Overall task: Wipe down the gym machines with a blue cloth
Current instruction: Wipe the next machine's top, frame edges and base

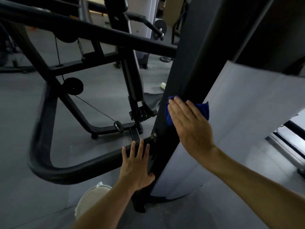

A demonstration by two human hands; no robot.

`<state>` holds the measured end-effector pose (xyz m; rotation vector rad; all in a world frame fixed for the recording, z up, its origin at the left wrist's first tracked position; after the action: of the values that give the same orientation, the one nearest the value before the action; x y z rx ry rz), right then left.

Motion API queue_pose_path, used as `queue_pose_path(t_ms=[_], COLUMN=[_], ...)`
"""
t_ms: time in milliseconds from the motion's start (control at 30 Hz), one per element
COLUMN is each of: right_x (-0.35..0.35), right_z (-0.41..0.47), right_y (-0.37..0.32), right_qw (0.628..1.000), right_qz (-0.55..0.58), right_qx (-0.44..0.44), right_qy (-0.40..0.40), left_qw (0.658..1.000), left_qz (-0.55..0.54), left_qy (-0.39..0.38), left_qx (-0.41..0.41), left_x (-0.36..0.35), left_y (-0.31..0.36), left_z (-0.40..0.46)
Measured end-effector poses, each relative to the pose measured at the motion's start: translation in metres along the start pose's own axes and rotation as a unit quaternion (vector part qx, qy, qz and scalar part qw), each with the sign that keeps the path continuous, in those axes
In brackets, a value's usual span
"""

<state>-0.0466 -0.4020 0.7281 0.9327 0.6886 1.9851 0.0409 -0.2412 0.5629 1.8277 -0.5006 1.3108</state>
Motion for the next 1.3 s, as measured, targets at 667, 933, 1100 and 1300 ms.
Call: queue_pose_path(t_ms=[667, 933, 1100, 1300], right_x=[0.072, 0.133, 0.138, 0.121], right_z=[0.051, 0.137, 0.16, 0.16], right_y=[0.109, 0.249, 0.288, 0.292], right_qw=[0.997, 0.996, 0.993, 0.992], right_qz=[0.056, 0.007, -0.007, 0.025], right_qx=[0.047, -0.066, -0.11, -0.123], right_qy=[-0.005, 0.058, 0.034, 0.009], left_qw=[0.982, 0.916, 0.881, 0.892], left_qz=[-0.031, -0.038, -0.038, -0.011], left_qy=[0.071, 0.246, 0.303, 0.293], left_qx=[-0.173, -0.314, -0.361, -0.344], left_x=[0.205, 0.372, 0.429, 0.448], left_y=[0.053, 0.155, 0.204, 0.219], left_z=[-0.028, -0.031, -0.025, -0.005])
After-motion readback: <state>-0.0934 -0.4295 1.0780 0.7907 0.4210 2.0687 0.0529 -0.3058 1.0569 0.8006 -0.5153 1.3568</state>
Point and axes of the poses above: each hand's wrist, its own z-axis towards the middle knuckle, its own x-axis out of the back of the hand, y = z × x, the point moved 1 cm from there along z, towards the middle knuckle, and after that the axes turned 15 degrees about -z, right-handed, at the moved point
